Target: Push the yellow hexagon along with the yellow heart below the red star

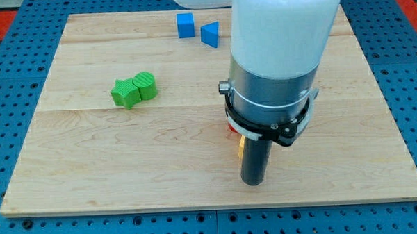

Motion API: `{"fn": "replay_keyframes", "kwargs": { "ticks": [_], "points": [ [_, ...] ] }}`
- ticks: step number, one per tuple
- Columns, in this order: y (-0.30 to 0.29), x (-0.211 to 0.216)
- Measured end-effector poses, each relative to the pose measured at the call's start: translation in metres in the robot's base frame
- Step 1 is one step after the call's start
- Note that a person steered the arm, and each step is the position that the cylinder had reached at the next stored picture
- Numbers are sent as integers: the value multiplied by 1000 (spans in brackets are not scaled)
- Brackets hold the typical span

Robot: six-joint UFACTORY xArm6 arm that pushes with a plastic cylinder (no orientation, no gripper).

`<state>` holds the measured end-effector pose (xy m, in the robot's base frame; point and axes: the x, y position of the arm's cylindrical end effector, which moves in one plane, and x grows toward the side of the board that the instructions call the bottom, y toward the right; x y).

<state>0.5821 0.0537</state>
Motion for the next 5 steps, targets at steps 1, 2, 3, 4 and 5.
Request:
{"fn": "replay_keyframes", "kwargs": {
  "ticks": [1, 2, 3, 4, 5],
  "points": [
    [0, 0],
    [-6, -1],
    [-6, -12],
    [-14, -26],
    [-18, -38]
  ]
}}
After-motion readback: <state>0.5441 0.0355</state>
